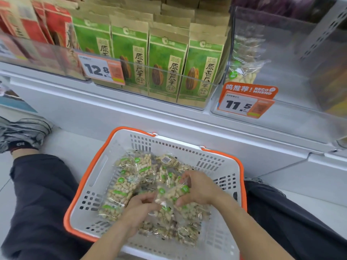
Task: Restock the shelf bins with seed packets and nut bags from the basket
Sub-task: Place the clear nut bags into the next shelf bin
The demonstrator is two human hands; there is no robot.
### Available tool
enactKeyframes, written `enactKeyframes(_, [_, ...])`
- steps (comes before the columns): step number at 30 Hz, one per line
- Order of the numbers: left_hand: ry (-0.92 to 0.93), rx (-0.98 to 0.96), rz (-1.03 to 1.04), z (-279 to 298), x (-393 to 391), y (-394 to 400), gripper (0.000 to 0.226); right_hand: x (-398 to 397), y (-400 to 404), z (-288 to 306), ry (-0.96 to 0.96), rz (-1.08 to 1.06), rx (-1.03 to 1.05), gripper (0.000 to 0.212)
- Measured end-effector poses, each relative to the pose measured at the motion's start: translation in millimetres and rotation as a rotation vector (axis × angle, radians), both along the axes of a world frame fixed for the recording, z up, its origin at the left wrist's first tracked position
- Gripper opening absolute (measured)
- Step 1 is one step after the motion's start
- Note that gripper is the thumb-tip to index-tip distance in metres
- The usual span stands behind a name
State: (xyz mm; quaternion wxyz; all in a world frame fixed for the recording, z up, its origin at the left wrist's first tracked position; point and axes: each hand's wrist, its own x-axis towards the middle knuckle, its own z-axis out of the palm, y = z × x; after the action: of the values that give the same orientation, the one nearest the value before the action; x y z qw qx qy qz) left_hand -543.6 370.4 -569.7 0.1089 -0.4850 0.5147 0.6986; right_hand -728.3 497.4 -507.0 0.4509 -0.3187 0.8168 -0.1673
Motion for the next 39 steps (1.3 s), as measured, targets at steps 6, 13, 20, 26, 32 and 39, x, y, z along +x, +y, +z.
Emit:
enactKeyframes(6, [0.257,0.178,-0.003,47,-20,6,0.054,-22,14,74,0.083,0.049,-0.171,0.087])
enactKeyframes(13, [0.401,0.250,-0.104,82,-29,22,0.063,-14,59,97,0.154,-0.038,-0.234,0.048])
enactKeyframes(20, [0.495,0.142,-0.336,109,-36,30,0.074,-2,65,88,0.218,-0.087,-0.417,0.051])
enactKeyframes(26, [0.492,-0.180,-0.562,121,-46,47,0.081,-1,66,102,0.068,-0.118,-0.482,0.054])
enactKeyframes(32, [0.524,-0.223,-0.514,119,-50,46,0.087,-14,75,109,-0.028,-0.130,-0.342,0.085])
enactKeyframes(39, [0.526,-0.586,-0.671,140,-63,34,0.081,-14,77,113,0.024,0.056,-0.206,0.083])
